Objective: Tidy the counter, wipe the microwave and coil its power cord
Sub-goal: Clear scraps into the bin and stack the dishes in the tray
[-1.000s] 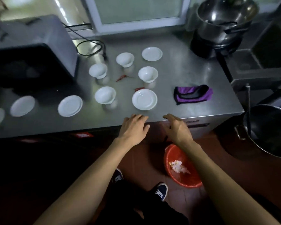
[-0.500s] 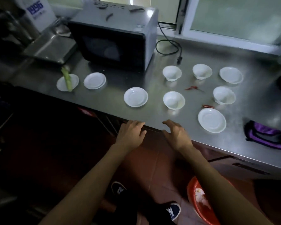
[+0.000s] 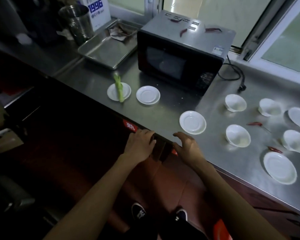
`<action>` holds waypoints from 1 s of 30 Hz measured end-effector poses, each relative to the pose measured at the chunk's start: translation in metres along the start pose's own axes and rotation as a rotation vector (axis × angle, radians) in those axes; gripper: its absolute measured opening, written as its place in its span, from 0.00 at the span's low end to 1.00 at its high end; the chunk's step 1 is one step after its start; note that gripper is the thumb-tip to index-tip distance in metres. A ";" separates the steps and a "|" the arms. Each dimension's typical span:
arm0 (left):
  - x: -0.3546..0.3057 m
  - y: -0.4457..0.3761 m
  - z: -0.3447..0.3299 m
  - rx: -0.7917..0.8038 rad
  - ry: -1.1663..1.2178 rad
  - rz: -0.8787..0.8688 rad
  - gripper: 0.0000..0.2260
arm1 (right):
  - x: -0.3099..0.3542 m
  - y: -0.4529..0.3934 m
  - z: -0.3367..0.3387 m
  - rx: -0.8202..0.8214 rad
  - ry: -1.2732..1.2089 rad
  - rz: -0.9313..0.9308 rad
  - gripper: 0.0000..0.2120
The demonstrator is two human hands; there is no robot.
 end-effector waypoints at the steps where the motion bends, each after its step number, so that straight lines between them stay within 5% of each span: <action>1: 0.008 -0.002 0.003 0.000 0.002 0.008 0.21 | 0.007 -0.006 -0.003 0.005 0.000 0.010 0.18; 13: 0.054 -0.065 0.014 -0.002 0.029 0.014 0.21 | 0.024 -0.086 -0.029 0.011 0.018 0.018 0.19; 30: -0.035 -0.217 -0.015 0.146 -0.014 -0.275 0.21 | -0.082 -0.148 0.028 -0.121 -0.059 -0.309 0.18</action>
Point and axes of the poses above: each hand's wrist, its own y-axis away from the middle knuckle, its own z-axis out of the back of the hand, x = y × z, the point moved 7 cm from there along -y, towards the middle knuckle, and after that the axes turned 2 degrees about -x, right-handed, at the moved point
